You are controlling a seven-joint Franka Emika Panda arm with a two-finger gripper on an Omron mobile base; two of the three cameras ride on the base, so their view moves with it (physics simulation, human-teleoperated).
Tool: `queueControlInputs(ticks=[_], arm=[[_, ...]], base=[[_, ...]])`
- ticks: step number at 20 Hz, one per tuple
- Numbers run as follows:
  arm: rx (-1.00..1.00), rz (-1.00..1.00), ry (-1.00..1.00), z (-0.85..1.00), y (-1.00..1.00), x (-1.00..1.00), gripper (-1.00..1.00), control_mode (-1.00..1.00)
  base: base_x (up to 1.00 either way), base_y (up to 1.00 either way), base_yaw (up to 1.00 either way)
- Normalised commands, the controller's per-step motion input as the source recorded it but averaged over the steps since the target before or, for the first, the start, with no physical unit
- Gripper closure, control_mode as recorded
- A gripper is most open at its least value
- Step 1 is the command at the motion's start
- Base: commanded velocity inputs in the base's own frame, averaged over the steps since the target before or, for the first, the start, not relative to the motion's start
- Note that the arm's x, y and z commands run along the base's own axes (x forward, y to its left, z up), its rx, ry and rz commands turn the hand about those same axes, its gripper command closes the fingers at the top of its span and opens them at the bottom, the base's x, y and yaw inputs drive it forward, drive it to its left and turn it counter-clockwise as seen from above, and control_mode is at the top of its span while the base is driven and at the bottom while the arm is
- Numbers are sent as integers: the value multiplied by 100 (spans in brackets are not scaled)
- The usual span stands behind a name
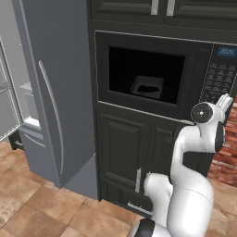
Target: Place the tupperware containing the steak and tomato meal in the microwave. Close the microwave door and press the start button to reheat the meal.
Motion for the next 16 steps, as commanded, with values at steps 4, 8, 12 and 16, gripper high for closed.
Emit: queueControlInputs(ticks=[4,8,12,16], arm=[[0,-13,2,-40,-19,44,-100,-100],[0,-8,0,-41,-2,60,-100,-100],[0,-6,0,-41,-3,50,-100,-100],[0,-7,-2,-47,-1,-3,-100,-100]], base=[[0,0,0],[0,0,0],[0,0,0],[0,0,0]])
